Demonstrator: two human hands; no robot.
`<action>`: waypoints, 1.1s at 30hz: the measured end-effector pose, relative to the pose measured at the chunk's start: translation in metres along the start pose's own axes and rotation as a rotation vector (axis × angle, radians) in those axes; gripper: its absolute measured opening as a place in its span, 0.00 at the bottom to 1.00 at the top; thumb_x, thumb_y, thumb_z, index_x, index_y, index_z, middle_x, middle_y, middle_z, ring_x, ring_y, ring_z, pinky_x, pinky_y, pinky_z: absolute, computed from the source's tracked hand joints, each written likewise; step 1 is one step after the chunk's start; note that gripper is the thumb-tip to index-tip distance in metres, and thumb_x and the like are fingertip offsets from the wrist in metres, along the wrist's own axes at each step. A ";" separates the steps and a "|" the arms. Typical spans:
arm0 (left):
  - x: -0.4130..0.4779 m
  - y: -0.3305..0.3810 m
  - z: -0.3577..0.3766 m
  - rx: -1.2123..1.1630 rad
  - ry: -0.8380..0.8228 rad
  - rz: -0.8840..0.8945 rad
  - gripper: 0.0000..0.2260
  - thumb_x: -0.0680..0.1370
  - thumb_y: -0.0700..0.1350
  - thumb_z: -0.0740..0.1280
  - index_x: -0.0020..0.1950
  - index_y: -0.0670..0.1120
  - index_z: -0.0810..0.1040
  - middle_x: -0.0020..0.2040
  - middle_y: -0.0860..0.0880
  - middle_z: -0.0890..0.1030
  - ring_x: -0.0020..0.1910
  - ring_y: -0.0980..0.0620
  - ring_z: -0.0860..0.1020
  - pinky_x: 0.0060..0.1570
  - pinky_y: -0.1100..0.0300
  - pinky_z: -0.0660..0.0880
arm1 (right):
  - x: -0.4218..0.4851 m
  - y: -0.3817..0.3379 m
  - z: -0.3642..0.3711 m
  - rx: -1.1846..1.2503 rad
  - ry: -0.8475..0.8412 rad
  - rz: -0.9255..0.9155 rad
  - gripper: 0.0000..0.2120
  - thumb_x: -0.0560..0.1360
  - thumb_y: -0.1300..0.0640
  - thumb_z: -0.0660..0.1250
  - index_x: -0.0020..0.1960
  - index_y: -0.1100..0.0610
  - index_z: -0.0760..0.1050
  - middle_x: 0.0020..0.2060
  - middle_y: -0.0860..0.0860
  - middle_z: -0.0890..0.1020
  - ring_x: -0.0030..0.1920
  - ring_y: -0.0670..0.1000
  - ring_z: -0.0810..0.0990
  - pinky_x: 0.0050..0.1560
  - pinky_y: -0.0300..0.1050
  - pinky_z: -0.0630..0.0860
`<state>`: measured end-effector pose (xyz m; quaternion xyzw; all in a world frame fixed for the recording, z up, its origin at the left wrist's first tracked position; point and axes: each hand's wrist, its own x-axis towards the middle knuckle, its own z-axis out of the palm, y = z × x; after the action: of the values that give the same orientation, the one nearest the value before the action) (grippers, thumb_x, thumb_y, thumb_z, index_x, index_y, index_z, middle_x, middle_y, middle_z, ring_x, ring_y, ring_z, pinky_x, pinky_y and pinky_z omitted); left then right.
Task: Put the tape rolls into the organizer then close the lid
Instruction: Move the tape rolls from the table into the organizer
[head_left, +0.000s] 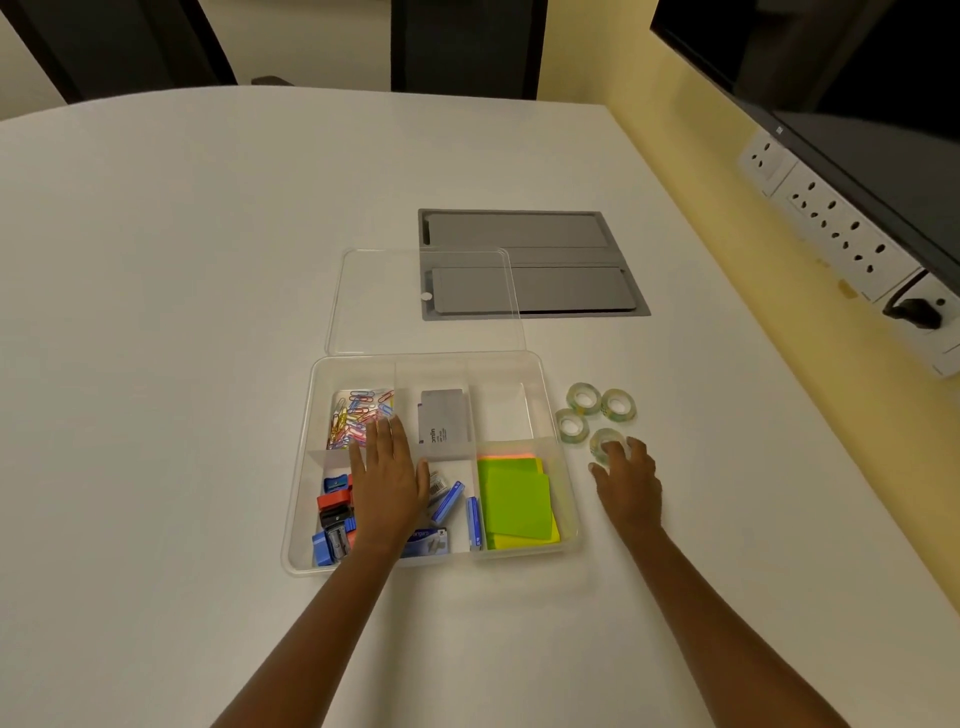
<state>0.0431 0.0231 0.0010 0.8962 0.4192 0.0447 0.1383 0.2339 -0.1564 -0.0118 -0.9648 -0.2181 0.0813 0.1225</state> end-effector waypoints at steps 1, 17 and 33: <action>0.000 0.000 0.000 0.016 -0.013 -0.014 0.33 0.76 0.56 0.38 0.68 0.35 0.64 0.66 0.34 0.72 0.67 0.35 0.69 0.65 0.38 0.63 | 0.000 0.001 0.001 0.000 0.006 0.004 0.15 0.75 0.57 0.64 0.59 0.61 0.72 0.62 0.62 0.72 0.60 0.63 0.71 0.55 0.56 0.73; -0.002 0.003 0.001 -0.070 -0.042 -0.085 0.29 0.74 0.53 0.46 0.66 0.35 0.66 0.63 0.34 0.75 0.64 0.34 0.72 0.64 0.37 0.64 | -0.003 -0.098 -0.002 0.093 0.081 -0.492 0.09 0.73 0.56 0.64 0.52 0.58 0.77 0.56 0.55 0.80 0.58 0.59 0.76 0.52 0.56 0.70; 0.001 0.002 -0.002 0.001 -0.091 -0.074 0.30 0.78 0.54 0.41 0.63 0.35 0.70 0.57 0.35 0.80 0.57 0.35 0.78 0.57 0.37 0.71 | 0.020 -0.020 0.006 -0.034 -0.051 -0.177 0.16 0.75 0.59 0.63 0.63 0.58 0.71 0.67 0.58 0.69 0.64 0.61 0.69 0.58 0.57 0.72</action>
<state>0.0450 0.0226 0.0033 0.8813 0.4453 -0.0017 0.1582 0.2431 -0.1291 -0.0146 -0.9413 -0.3070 0.0912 0.1071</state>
